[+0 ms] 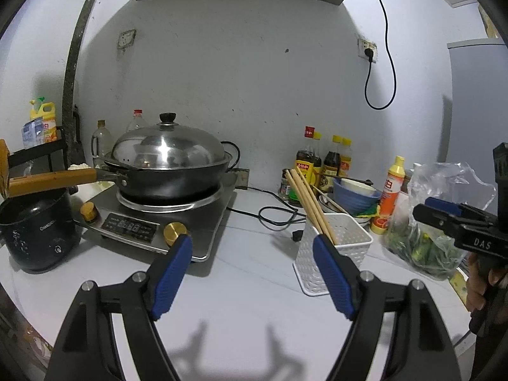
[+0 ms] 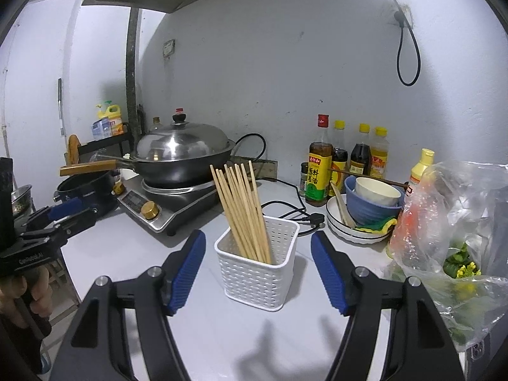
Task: Organize utensils
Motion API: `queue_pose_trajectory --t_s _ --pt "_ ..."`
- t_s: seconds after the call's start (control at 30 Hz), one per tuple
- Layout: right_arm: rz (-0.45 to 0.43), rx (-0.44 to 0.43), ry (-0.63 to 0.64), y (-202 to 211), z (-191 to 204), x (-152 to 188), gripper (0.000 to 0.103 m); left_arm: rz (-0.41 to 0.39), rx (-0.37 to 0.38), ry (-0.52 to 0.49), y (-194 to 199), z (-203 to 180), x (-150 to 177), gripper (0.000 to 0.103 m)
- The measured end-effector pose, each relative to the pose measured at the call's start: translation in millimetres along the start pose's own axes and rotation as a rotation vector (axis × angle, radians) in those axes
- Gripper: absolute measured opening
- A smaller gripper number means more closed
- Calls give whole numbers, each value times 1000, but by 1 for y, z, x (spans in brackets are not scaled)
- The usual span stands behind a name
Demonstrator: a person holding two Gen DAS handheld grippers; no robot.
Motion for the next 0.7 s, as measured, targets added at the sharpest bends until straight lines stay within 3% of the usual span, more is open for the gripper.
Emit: queue_pose_trajectory --t_s 0.1,0.7 --pt "-2 -7 -9 -1 -1 -1 67 10 30 14 -4 -2 2 79" --pt "5 -6 8 -2 0 -2 67 8 38 34 -9 -7 3 79"
Point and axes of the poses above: each gripper's, at about its wrist camera, not at the fingertips, and y roughly against the way its jaws point, z to its left, x to its underside, the point moved 6 cm from there along -y, roughly the way its jaws point, and after that the axes turned 11 degrees about -x, right-handed, at the moved point
